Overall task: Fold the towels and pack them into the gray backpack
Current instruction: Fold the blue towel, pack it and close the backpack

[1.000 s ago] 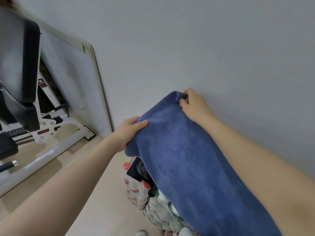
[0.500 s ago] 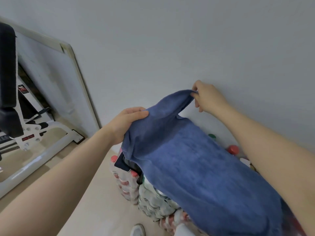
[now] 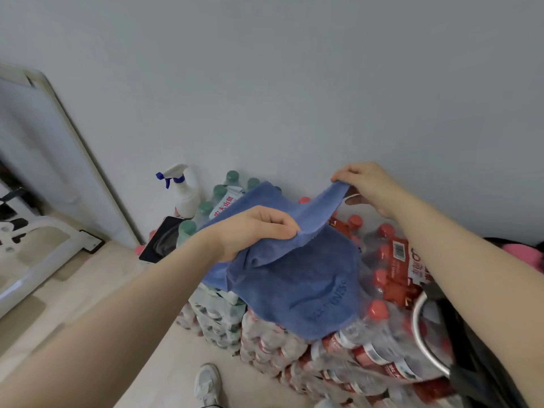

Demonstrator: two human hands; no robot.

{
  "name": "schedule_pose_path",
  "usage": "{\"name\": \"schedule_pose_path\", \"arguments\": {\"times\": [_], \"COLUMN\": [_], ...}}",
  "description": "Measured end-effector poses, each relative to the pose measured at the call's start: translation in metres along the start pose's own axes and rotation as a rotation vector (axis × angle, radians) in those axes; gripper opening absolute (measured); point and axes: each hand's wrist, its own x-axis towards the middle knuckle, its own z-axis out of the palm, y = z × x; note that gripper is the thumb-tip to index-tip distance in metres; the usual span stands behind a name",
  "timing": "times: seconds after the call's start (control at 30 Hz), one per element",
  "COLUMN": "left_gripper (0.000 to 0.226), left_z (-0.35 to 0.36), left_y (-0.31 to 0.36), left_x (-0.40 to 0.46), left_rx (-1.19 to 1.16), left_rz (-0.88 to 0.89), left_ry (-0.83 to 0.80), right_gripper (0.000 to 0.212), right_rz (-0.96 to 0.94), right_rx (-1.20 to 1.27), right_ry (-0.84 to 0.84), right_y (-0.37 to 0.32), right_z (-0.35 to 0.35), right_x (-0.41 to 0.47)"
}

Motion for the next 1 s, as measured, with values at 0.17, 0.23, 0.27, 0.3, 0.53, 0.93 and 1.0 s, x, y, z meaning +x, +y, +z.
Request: {"name": "schedule_pose_path", "arguments": {"times": [0.17, 0.23, 0.27, 0.3, 0.53, 0.93, 1.0], "left_gripper": [0.023, 0.022, 0.022, 0.021, 0.021, 0.023, 0.017], "left_z": [0.045, 0.055, 0.060, 0.064, 0.060, 0.044, 0.041], "left_y": [-0.018, -0.027, -0.030, -0.034, -0.033, -0.031, -0.027], "left_x": [0.009, 0.013, 0.015, 0.017, 0.053, 0.158, 0.164], "left_rx": [0.197, 0.321, 0.375, 0.418, 0.383, 1.005, 0.984], "left_rz": [-0.130, -0.189, -0.213, -0.241, -0.207, 0.129, 0.071], "left_ry": [-0.085, -0.134, -0.171, -0.213, -0.108, -0.285, -0.331], "right_gripper": [0.017, 0.011, 0.019, 0.024, 0.009, 0.027, 0.028], "right_rz": [0.106, 0.145, 0.161, 0.178, 0.159, 0.150, 0.099], "right_rx": [-0.258, -0.351, -0.378, -0.387, -0.570, -0.260, -0.214], "right_ry": [-0.046, -0.051, -0.050, -0.068, -0.183, -0.260, -0.195], "right_y": [0.046, 0.061, 0.068, 0.072, 0.094, 0.090, 0.085], "right_z": [-0.007, -0.007, -0.006, -0.006, -0.007, -0.018, -0.020], "right_x": [-0.018, -0.023, -0.024, -0.026, -0.028, -0.034, -0.035]}}
